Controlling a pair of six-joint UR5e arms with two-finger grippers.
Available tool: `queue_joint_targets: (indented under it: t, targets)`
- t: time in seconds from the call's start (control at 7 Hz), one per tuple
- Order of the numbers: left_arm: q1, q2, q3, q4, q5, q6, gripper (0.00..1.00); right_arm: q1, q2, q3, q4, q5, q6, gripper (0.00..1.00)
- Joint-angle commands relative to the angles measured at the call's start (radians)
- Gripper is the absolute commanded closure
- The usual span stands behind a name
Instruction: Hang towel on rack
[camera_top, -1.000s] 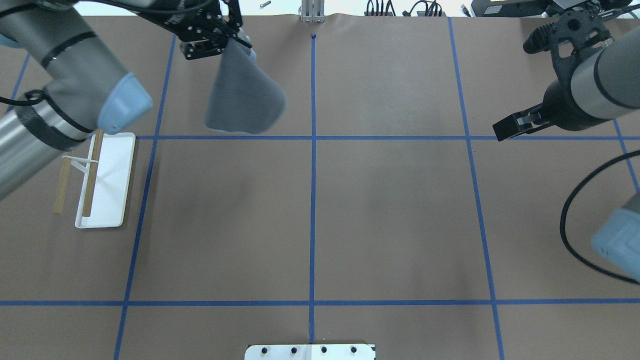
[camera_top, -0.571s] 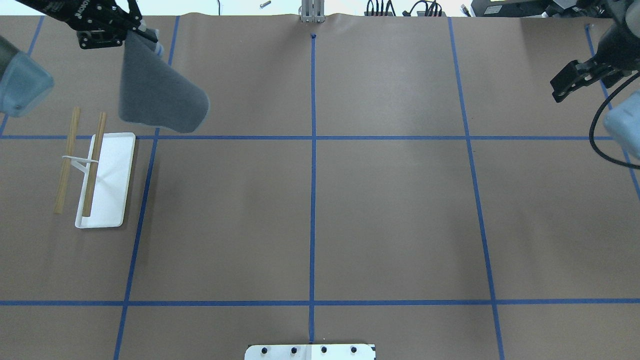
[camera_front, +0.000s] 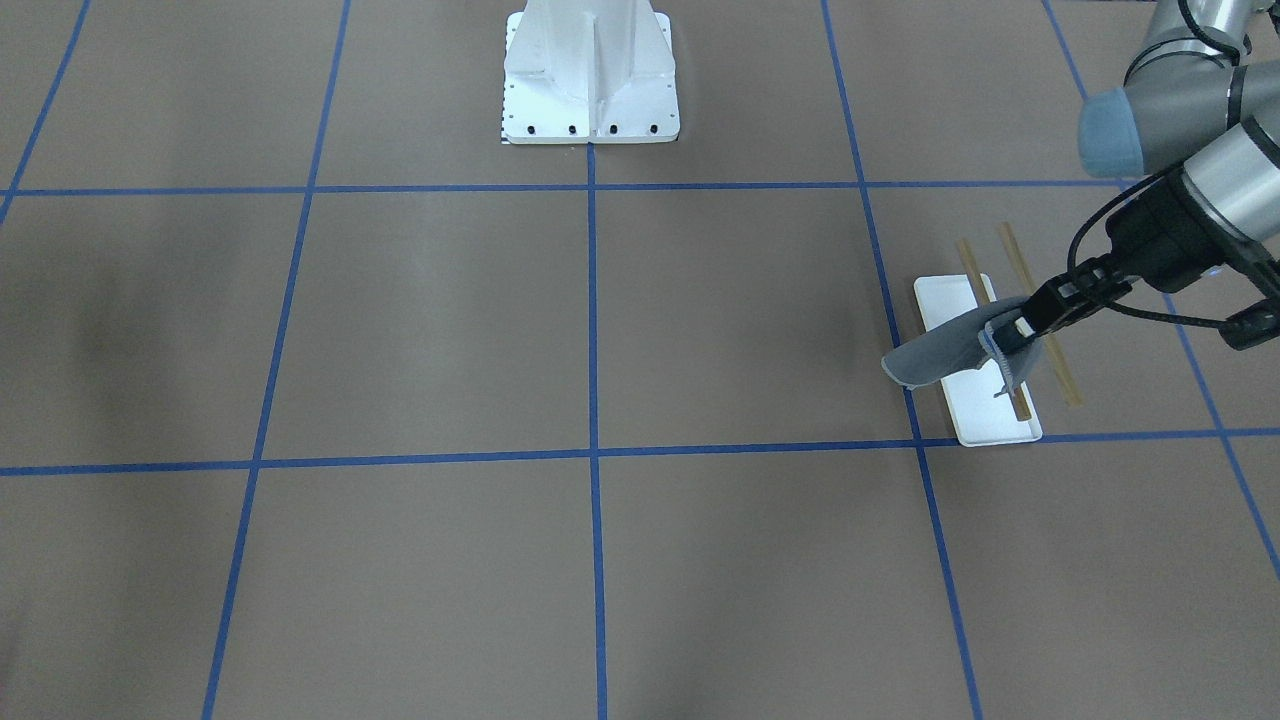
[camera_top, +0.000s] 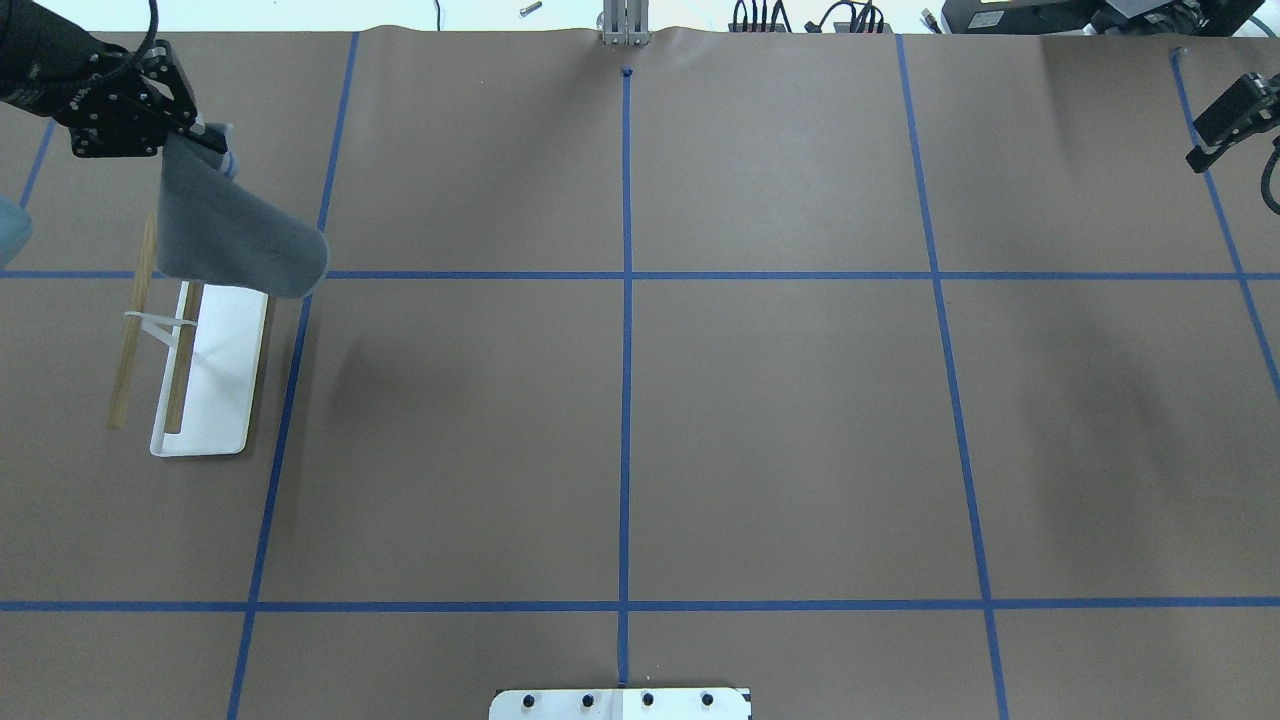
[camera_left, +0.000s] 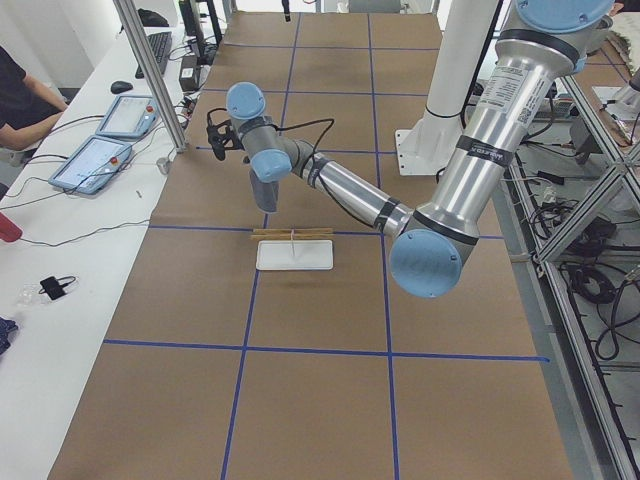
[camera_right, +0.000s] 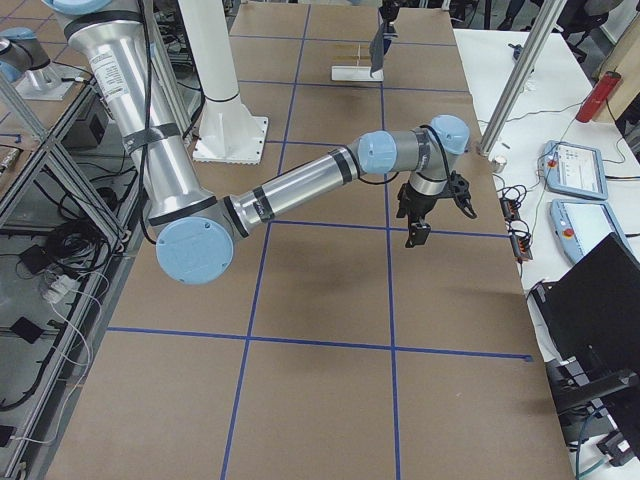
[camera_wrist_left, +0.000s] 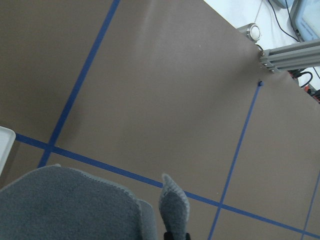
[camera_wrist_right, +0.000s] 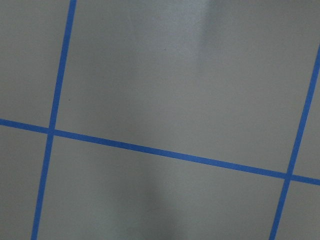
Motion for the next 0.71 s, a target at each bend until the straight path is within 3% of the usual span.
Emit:
queue_joint_targets:
  t: [0.0, 0.57]
  targets:
    - [-0.002, 0.098, 0.010, 0.000, 0.004, 0.095, 1.00, 0.009, -0.009, -0.017, 0.004, 0.003, -0.043, 0.00]
    - [-0.058, 0.253, 0.010, 0.001, 0.018, 0.326, 1.00, 0.009, -0.075, -0.024, 0.129, -0.038, -0.033, 0.00]
